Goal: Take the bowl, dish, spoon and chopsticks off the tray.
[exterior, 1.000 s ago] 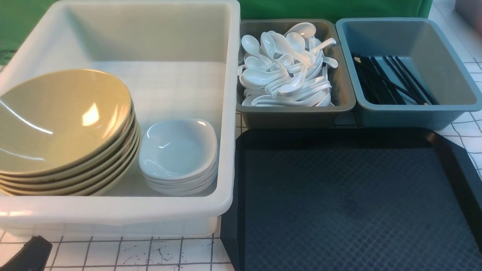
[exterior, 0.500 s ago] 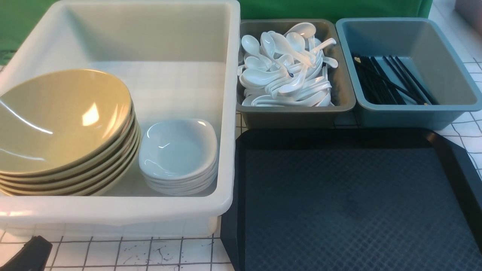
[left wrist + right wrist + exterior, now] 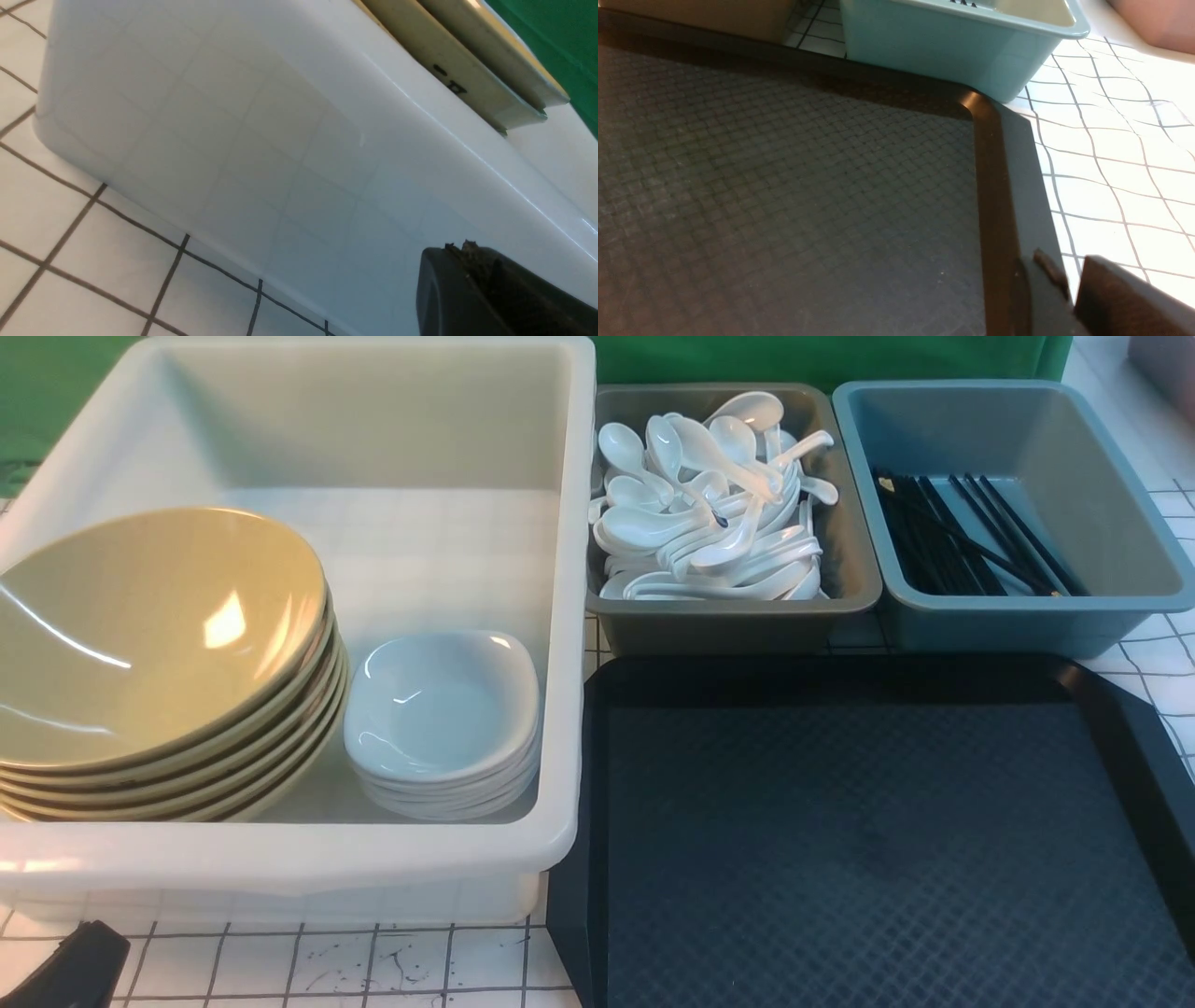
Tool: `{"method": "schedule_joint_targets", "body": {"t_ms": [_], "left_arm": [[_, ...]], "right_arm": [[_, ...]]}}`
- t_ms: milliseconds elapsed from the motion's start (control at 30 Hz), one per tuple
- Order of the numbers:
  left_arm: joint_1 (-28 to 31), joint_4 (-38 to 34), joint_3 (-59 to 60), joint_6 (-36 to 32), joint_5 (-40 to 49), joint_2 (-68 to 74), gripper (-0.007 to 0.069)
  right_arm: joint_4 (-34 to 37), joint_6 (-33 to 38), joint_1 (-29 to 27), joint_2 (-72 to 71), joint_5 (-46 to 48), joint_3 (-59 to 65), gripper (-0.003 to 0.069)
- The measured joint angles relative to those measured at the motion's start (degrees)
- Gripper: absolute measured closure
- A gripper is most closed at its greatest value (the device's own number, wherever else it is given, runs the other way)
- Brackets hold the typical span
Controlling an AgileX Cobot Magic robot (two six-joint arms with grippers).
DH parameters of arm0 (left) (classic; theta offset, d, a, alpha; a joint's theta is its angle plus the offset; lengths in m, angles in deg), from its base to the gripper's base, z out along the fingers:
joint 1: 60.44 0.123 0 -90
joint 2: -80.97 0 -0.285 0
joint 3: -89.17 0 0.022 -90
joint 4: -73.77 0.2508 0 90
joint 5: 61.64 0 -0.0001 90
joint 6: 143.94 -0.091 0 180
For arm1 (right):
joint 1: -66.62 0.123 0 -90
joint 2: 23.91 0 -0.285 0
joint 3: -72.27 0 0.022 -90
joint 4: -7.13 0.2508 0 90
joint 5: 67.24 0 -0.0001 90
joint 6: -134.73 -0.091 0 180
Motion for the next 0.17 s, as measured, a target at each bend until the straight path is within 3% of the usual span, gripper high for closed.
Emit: {"method": "schedule_joint_targets", "body": {"t_ms": [167], "left_arm": [[0.0, 0.0, 0.0, 0.0, 0.0, 0.0, 0.0625]], "right_arm": [[0.0, 0.0, 0.0, 0.0, 0.0, 0.0, 0.0499]]}}
